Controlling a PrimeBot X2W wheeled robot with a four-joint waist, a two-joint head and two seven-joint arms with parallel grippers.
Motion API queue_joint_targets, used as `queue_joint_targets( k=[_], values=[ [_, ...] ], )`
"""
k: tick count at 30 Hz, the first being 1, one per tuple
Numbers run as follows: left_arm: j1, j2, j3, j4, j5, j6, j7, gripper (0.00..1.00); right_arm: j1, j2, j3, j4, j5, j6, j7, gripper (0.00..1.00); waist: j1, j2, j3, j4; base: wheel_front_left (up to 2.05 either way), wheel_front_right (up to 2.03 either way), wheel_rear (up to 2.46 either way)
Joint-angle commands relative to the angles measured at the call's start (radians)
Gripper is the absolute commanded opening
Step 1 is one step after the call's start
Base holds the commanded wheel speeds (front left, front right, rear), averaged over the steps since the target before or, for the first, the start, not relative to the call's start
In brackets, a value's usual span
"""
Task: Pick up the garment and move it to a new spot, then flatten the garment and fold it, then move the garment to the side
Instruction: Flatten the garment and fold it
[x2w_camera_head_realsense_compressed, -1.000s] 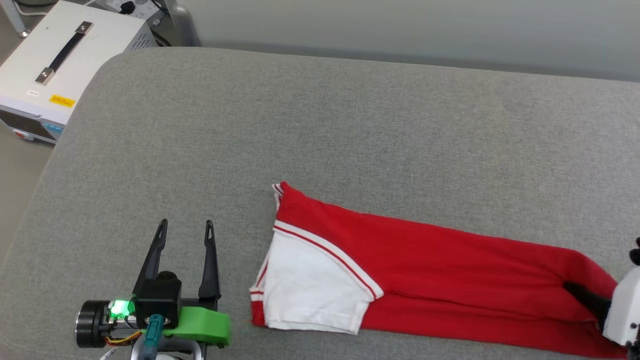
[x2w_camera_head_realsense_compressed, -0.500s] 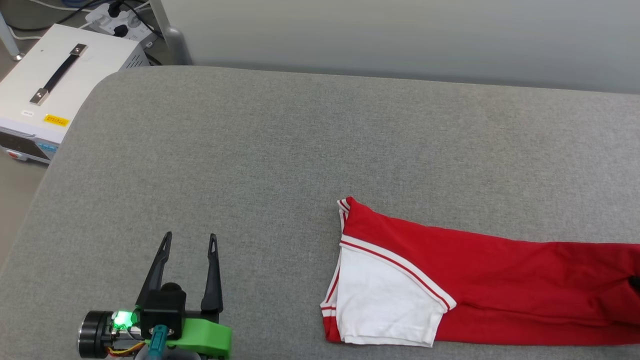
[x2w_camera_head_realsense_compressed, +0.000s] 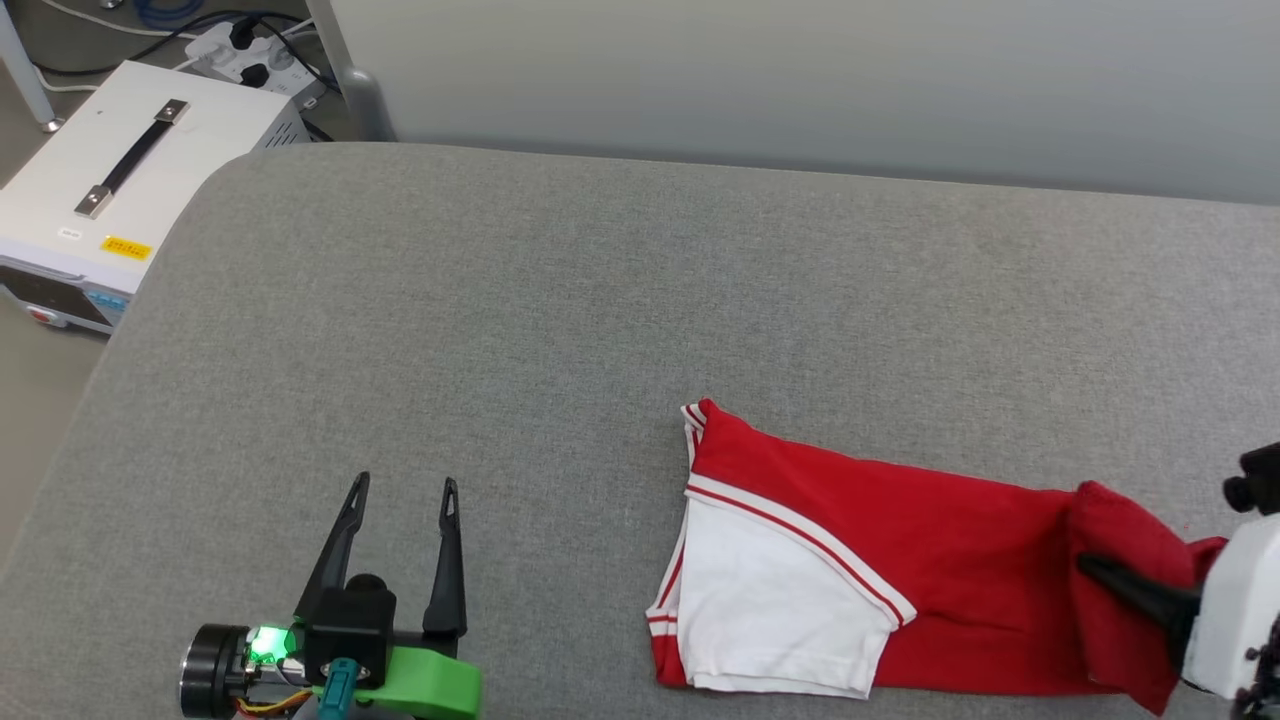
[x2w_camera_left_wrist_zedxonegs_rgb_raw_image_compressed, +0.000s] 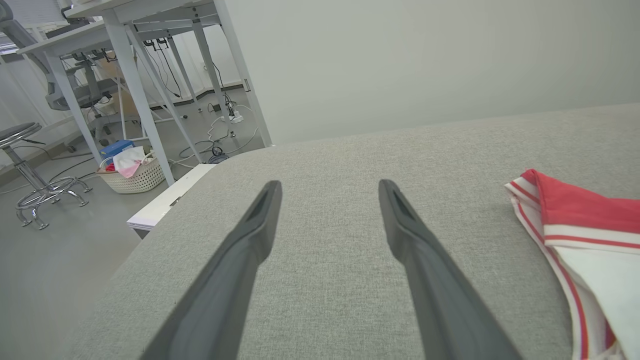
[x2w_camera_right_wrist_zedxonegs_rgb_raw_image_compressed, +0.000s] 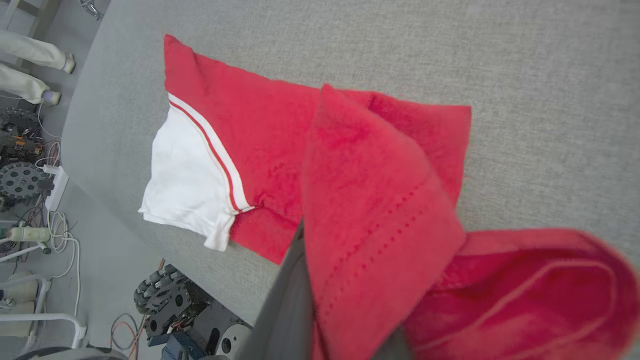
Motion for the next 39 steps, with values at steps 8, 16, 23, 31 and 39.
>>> queue_joint_targets(
  k=[8,16,23,31,39],
  values=[
    [-0.021,-0.017,-0.019,-0.001,0.009,-0.013,-0.006,1.00,-0.164,0.128,0.134,-0.013,-0.113,-0.001,0.071,0.00,0.0000,-0.0001,0.037,0.030,0.00,0.00,0.00],
    [-0.049,-0.028,-0.030,0.000,0.010,-0.014,-0.006,1.00,-0.303,0.218,0.261,0.073,-0.176,-0.001,0.073,0.00,0.0000,-0.0001,0.068,0.061,0.00,0.00,0.00],
    [-0.060,-0.037,-0.035,-0.003,0.008,-0.012,-0.006,1.00,-0.423,0.295,0.368,0.189,-0.202,-0.001,0.045,0.00,0.0000,-0.0001,0.091,0.078,0.00,0.00,0.00],
    [-0.078,-0.048,-0.044,-0.005,0.008,-0.010,-0.006,1.00,-0.506,0.338,0.486,0.364,-0.268,-0.001,-0.009,0.00,0.0000,-0.0001,0.115,0.095,0.00,0.00,0.00],
    [-0.072,-0.051,-0.041,-0.007,0.007,-0.005,-0.006,1.00,-0.526,0.327,0.572,0.412,-0.304,-0.001,-0.146,1.00,0.0000,-0.0001,0.097,0.086,0.00,0.00,0.00]
  ],
)
